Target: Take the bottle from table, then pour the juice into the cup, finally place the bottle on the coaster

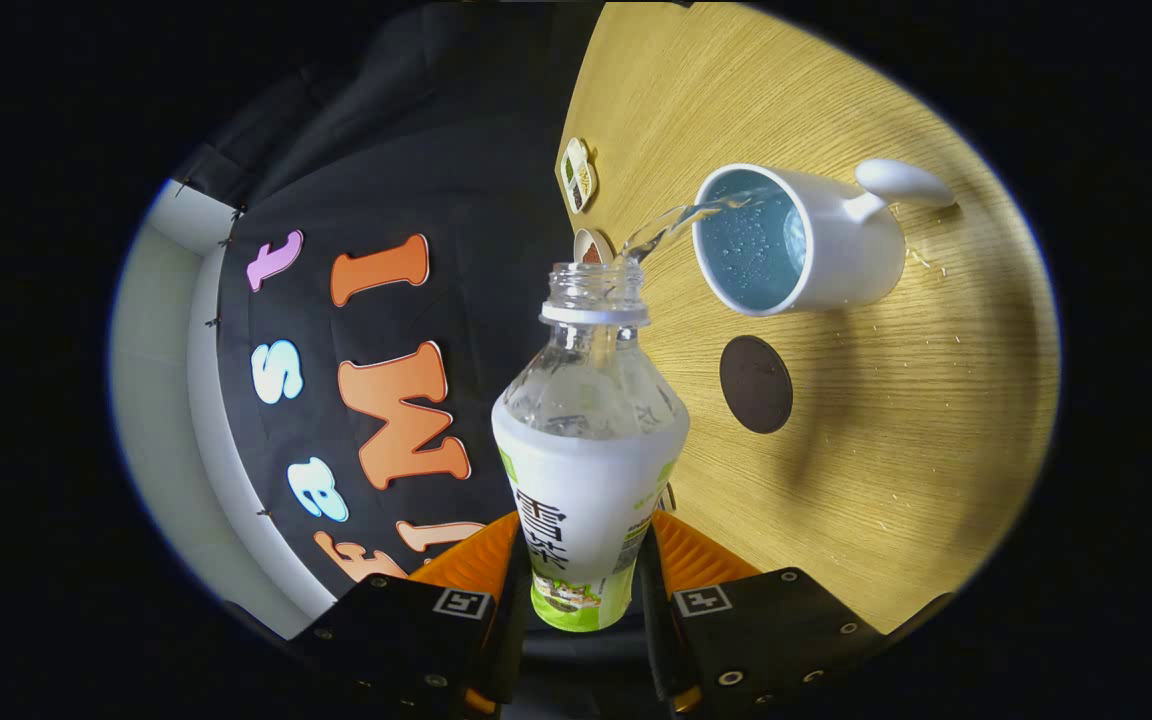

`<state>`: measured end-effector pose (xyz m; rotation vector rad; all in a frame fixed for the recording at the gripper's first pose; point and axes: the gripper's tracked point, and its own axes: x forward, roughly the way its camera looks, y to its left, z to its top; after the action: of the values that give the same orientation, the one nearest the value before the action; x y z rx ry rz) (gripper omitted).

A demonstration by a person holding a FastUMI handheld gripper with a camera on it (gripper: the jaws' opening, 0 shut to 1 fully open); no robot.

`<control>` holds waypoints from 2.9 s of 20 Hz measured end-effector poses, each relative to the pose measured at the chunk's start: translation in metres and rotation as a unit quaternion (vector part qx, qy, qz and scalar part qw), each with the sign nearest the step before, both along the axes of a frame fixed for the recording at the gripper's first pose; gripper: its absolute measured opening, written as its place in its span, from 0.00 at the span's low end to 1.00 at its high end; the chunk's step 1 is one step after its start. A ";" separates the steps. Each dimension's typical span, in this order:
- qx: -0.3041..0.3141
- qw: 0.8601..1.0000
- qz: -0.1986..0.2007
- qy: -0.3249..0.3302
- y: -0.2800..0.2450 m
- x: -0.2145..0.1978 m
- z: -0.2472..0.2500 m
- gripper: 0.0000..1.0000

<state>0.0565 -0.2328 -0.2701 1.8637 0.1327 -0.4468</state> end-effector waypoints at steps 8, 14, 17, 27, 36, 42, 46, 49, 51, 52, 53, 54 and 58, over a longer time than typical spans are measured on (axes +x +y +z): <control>0.002 1.000 0.001 -0.001 -0.002 0.001 0.007 0.52; 0.012 1.000 0.001 0.002 -0.001 0.001 0.009 0.52; 0.019 1.000 -0.001 0.004 -0.002 0.000 0.012 0.52; 0.034 0.999 -0.005 -0.001 -0.005 0.003 0.020 0.52; 0.050 0.999 -0.006 0.003 -0.007 0.006 0.019 0.52; 0.055 0.998 -0.004 -0.001 -0.011 0.007 0.021 0.52; 0.065 0.998 -0.010 -0.001 -0.015 0.007 0.021 0.52; 0.071 0.997 -0.010 0.002 -0.014 0.007 0.021 0.52; 0.078 0.997 -0.014 -0.001 -0.015 0.007 0.025 0.52; 0.081 0.997 -0.015 -0.001 -0.016 0.006 0.024 0.52; 0.082 0.997 -0.015 -0.001 -0.017 0.006 0.024 0.52; 0.083 0.996 -0.014 0.001 -0.017 0.006 0.023 0.52; 0.092 0.996 -0.019 0.001 -0.022 0.004 0.026 0.52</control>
<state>0.0606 -0.2547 -0.2444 2.0493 0.1446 -0.4755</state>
